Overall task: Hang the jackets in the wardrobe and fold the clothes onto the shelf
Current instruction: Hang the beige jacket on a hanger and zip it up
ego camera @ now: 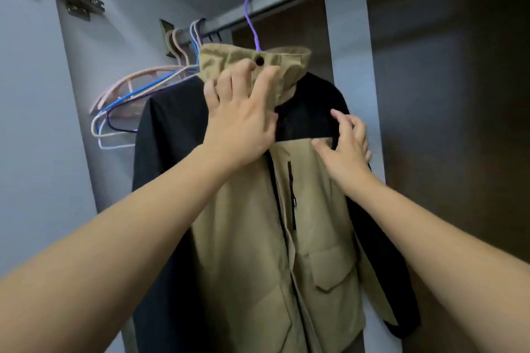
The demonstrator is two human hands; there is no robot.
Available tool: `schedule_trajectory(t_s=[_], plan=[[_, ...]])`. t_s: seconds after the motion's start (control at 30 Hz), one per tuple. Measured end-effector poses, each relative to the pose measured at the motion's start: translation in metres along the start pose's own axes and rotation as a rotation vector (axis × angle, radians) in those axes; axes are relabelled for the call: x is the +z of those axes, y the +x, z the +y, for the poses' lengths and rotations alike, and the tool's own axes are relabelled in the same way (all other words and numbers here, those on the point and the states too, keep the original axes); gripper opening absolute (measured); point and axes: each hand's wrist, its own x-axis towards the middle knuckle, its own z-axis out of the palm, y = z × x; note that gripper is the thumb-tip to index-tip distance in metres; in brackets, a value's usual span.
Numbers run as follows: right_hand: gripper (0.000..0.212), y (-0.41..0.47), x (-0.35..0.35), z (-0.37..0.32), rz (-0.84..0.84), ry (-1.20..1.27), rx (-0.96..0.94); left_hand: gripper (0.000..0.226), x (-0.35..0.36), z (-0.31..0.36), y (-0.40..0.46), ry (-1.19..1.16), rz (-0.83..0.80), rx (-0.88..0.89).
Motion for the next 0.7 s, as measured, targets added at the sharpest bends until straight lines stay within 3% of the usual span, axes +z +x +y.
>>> schedule_trajectory(t_s=[0.07,0.23,0.33,0.43,0.5,0.6,0.7], plan=[[0.061,-0.040,0.006,0.030,-0.033,0.015,0.104,0.064,0.011,0.018,-0.051,-0.071,-0.047,0.065],[0.061,-0.155,0.033,0.092,-0.152,0.007,0.394,0.057,0.037,0.070,-0.187,-0.231,-0.410,0.081],[0.062,-0.216,0.047,0.129,-0.188,0.089,0.591,0.050,0.046,0.094,-0.249,-0.335,-0.518,0.058],[0.058,-0.264,0.061,0.165,-0.208,0.330,0.880,0.051,0.049,0.108,-0.304,-0.535,-0.609,-0.115],[0.049,-0.297,0.068,0.189,-0.328,0.424,1.071,0.043,0.050,0.110,-0.342,-0.609,-0.694,-0.239],[0.030,-0.335,0.078,0.217,-0.501,0.510,1.285,0.024,0.058,0.106,-0.391,-0.595,-0.905,-0.384],[0.022,-0.356,0.099,0.242,-0.597,0.706,1.403,0.021,0.073,0.107,-0.432,-0.580,-1.159,-0.621]])
